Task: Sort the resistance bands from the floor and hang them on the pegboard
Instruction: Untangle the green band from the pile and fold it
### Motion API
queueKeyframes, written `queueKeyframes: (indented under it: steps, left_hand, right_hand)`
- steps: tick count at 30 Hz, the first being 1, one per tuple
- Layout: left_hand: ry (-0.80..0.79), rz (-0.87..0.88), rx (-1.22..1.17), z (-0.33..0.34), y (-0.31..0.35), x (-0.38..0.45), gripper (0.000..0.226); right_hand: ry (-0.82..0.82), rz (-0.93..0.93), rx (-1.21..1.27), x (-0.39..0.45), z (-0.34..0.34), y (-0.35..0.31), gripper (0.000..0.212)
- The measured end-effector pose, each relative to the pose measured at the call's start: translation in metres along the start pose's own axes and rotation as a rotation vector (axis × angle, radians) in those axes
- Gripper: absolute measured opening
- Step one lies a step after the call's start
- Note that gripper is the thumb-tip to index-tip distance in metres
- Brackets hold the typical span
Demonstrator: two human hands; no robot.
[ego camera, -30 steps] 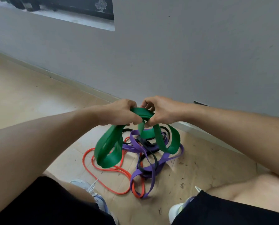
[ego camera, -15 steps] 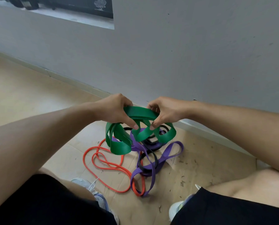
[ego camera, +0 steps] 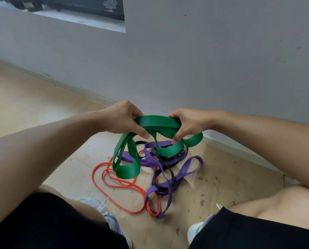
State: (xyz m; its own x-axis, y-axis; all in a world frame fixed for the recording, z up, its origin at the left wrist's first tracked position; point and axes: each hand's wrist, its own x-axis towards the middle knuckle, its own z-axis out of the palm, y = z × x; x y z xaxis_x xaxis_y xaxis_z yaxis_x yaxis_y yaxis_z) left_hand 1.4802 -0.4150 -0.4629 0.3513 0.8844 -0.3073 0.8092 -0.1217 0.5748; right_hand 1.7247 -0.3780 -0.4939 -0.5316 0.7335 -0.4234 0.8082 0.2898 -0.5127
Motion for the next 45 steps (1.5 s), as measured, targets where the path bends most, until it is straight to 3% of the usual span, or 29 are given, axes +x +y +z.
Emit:
queueKeyframes:
  steps: [3, 7, 13, 20, 26, 29, 33, 40, 45]
  left_hand:
    - [0.005, 0.015, -0.07, 0.001, -0.003, -0.001, 0.028]
    - [0.018, 0.049, -0.132, 0.003, -0.001, -0.002, 0.029]
    - [0.102, 0.053, -0.314, 0.001, 0.0, -0.003, 0.036]
    - [0.163, 0.061, -0.281, 0.001, -0.001, -0.002, 0.034]
    - [0.159, 0.096, -0.175, 0.008, -0.005, 0.006, 0.031]
    - [0.185, 0.108, -0.164, 0.012, -0.005, 0.006, 0.033]
    - [0.233, 0.13, -0.205, 0.017, 0.001, 0.009, 0.033]
    - [0.127, 0.069, -0.445, 0.01, -0.007, 0.004, 0.027]
    - [0.125, 0.041, -0.556, 0.008, -0.009, 0.004, 0.026]
  right_hand:
    - [0.026, -0.014, 0.032, -0.002, 0.005, -0.003, 0.06]
    - [0.034, -0.073, 0.128, -0.004, 0.012, -0.01, 0.044]
    - [0.098, -0.115, 0.385, -0.001, 0.014, -0.015, 0.049]
    - [0.192, -0.144, 0.354, -0.005, -0.002, -0.02, 0.03]
    - [0.264, -0.173, 0.35, -0.012, -0.022, -0.032, 0.065]
    - [0.285, -0.184, 0.291, -0.014, -0.027, -0.037, 0.067]
    - [0.284, -0.196, 0.291, -0.016, -0.026, -0.038, 0.068]
    - [0.138, -0.042, 0.238, -0.023, -0.034, -0.002, 0.055]
    - [0.068, 0.009, 0.471, -0.02, -0.026, 0.022, 0.053]
